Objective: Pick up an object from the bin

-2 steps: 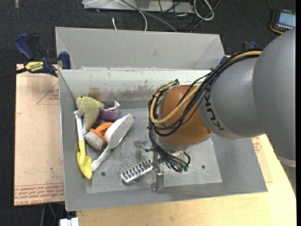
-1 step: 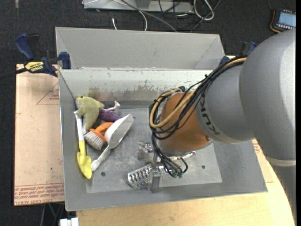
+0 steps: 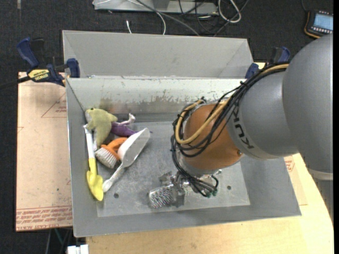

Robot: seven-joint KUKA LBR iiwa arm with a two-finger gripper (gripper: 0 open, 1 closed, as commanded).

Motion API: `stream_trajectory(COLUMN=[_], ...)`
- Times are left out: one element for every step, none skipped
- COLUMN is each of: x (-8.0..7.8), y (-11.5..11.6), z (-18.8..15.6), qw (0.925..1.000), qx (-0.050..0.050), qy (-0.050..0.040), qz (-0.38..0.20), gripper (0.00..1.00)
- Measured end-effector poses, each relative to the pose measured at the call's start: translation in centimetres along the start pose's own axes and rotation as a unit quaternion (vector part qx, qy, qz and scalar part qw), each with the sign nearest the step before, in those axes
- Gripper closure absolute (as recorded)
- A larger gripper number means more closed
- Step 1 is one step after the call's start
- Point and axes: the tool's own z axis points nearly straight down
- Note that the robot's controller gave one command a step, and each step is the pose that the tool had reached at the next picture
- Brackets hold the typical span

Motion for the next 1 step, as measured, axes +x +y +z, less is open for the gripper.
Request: stream_trajectory(x=[0.0], y=[0.0], z=[0.0], qw=[1.0], qx=[0.0], qy=[0.0], qz=[0.0], gripper=[1.0])
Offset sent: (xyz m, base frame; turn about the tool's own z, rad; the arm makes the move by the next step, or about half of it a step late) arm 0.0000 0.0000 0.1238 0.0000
